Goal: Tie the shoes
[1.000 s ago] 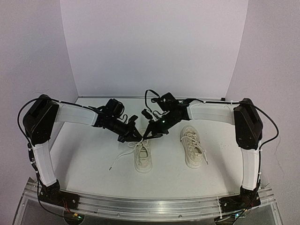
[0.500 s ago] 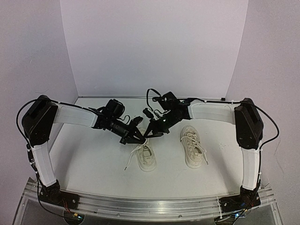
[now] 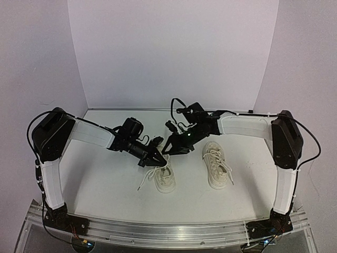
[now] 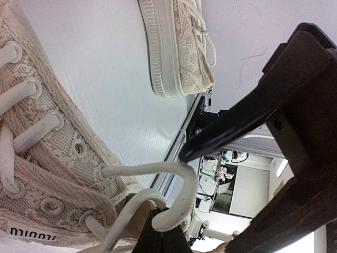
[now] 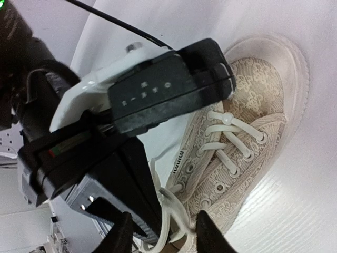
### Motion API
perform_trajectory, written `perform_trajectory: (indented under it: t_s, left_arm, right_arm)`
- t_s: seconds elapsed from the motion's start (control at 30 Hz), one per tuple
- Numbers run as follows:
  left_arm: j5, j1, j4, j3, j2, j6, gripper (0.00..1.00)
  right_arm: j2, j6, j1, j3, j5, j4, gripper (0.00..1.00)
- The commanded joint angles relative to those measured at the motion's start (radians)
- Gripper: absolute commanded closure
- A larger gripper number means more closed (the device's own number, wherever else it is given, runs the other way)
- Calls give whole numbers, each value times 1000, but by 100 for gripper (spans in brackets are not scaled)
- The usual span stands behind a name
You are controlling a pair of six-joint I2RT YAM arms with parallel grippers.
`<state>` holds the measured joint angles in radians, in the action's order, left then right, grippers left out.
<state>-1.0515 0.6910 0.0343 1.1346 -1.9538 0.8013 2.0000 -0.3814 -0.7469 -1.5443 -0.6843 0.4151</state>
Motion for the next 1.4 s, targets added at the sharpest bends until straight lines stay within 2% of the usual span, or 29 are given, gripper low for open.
perform_trajectory:
  t_s: [0.0,0.03,0.1,0.33,0.53,0.97,1.13,1.33,1.37]
  left_arm:
    - [-14,1,61,-13,1,16,100]
    - [-12,1,63,-15,1,18,100]
    - [-10,1,78,-19,2,34,100]
    - [10,1,123,-22,2,81,100]
    - [18,7,171,-30,-1,119,100]
    - [23,12,262,-49,-13,178,100]
    - [20,13,286,-50,-20,192,100]
    - [18,12,296,-47,-22,198,100]
    - [17,12,296,-46,-21,198,100]
  right_arm:
    - [-136,-76,27,50,24,-21,46]
    - [-159,-90,29,71,33,-21,41]
    - [-198,-117,29,121,41,-23,37]
    - [-279,-185,6,259,-35,-82,48]
    - [-224,-220,-63,249,-19,-115,47]
    - [-129,-246,-83,234,8,-137,51]
    - [-114,-239,-85,223,9,-137,60]
    - [-104,-234,-85,218,8,-136,79]
    - [-107,-233,-85,221,9,-137,84]
